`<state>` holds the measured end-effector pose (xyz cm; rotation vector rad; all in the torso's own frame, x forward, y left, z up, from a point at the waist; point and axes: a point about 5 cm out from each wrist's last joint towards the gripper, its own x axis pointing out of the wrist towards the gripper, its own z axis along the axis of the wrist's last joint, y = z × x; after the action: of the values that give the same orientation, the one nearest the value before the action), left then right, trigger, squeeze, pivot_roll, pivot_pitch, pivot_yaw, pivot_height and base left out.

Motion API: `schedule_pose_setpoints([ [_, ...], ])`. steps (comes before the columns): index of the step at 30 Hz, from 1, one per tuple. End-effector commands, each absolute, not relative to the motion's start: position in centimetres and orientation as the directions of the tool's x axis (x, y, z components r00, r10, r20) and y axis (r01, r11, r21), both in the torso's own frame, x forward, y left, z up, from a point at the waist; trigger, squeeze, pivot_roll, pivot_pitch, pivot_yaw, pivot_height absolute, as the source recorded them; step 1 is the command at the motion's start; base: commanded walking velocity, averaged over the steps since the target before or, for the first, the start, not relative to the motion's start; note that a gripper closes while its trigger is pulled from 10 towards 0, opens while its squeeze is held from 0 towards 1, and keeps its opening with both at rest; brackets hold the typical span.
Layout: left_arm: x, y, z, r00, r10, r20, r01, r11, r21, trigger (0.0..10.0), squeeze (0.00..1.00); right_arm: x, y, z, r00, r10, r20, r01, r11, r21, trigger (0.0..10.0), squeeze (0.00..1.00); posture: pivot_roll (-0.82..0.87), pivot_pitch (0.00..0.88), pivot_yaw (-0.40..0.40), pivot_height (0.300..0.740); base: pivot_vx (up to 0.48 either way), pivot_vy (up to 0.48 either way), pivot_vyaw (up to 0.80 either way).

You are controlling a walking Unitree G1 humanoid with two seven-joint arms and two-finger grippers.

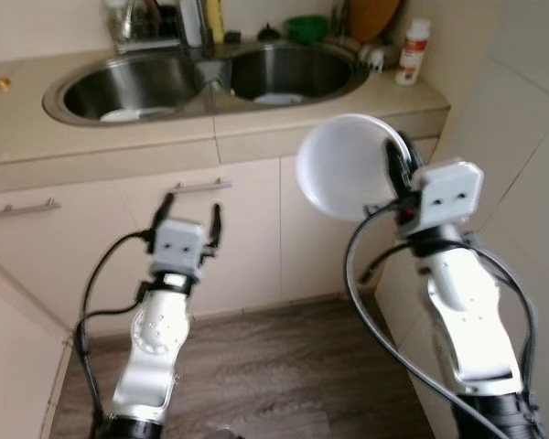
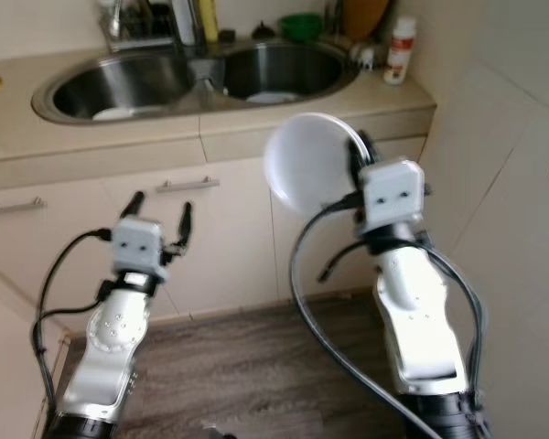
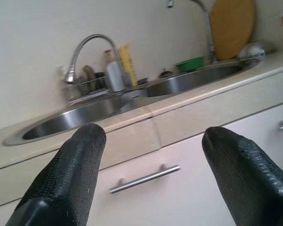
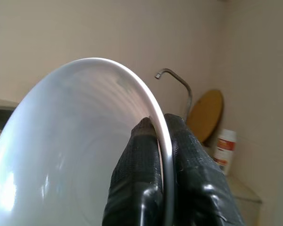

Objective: Kitchen organization

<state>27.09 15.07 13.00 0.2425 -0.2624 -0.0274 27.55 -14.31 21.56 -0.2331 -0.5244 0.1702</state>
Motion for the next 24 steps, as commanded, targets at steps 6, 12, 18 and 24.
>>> schedule_pose_setpoints([
  [6,27.1,14.7,14.2,0.945,-0.068,0.319,-0.003,0.976,0.219,10.0,0.00,27.3,-14.5,22.1,0.830,0.207,0.517,-0.070,0.960,-0.271,0.0,0.00,-0.14,0.000,0.024,0.740,0.134,0.000,0.00],
  [12,27.1,14.7,14.4,0.941,-0.063,0.334,-0.010,0.977,0.213,10.0,0.00,27.1,-14.2,22.4,0.815,0.222,0.534,-0.069,0.954,-0.292,0.0,0.00,-0.14,0.000,0.024,0.740,0.318,0.000,0.08],
  [18,27.1,14.7,14.7,0.936,-0.059,0.348,-0.016,0.978,0.210,10.0,0.00,27.1,-14.3,22.7,0.807,0.211,0.552,-0.050,0.955,-0.292,0.0,0.00,-0.14,0.000,0.025,0.740,0.339,0.000,0.80],
  [24,27.1,14.8,14.9,0.932,-0.059,0.358,-0.019,0.977,0.210,10.0,0.00,27.1,-14.6,23.2,0.795,0.186,0.578,-0.020,0.959,-0.281,0.0,0.00,-0.14,0.000,0.025,0.740,0.339,0.000,0.13],
])
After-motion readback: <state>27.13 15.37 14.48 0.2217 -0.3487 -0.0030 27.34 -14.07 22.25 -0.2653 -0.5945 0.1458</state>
